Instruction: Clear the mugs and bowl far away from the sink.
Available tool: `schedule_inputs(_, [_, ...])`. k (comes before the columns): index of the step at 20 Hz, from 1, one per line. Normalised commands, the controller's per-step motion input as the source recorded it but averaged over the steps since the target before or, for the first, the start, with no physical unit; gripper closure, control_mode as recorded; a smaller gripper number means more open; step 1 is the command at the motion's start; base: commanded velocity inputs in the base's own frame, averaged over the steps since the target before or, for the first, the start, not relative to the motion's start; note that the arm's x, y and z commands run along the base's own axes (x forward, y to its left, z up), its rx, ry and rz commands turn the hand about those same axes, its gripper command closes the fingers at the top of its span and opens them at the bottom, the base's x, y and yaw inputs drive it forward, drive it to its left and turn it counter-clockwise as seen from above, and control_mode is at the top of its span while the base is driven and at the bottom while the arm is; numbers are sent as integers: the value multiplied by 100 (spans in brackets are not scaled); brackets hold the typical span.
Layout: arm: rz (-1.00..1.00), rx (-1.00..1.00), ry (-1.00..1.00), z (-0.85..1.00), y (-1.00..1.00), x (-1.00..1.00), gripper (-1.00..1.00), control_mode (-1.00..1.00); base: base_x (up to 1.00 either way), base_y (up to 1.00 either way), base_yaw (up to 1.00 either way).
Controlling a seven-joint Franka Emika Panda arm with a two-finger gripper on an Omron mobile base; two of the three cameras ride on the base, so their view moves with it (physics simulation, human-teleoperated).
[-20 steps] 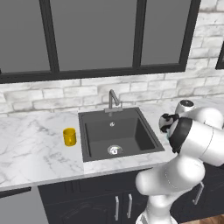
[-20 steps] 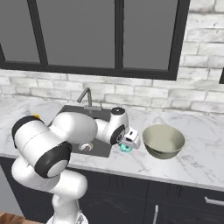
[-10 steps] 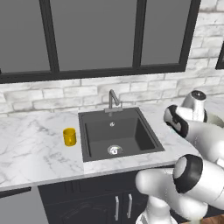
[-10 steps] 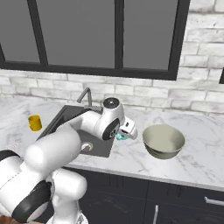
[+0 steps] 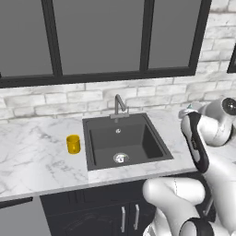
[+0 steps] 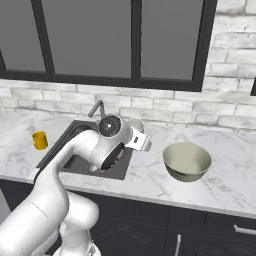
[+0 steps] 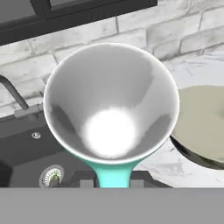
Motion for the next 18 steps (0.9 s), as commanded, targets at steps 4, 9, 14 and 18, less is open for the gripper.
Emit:
schedule_inputs(4, [-12,-3,-18,40,2,-29,100,-100,0,0,0])
schedule_inputs(9, [-6,0,-3,4,0,-11,100,100,-50,1,-55])
schedule_inputs(14, [0,0,0,0,0,0,100,100,-13,6,-100])
schedule_inputs(18, [0,0,0,0,0,0,100,100,0,1,-100])
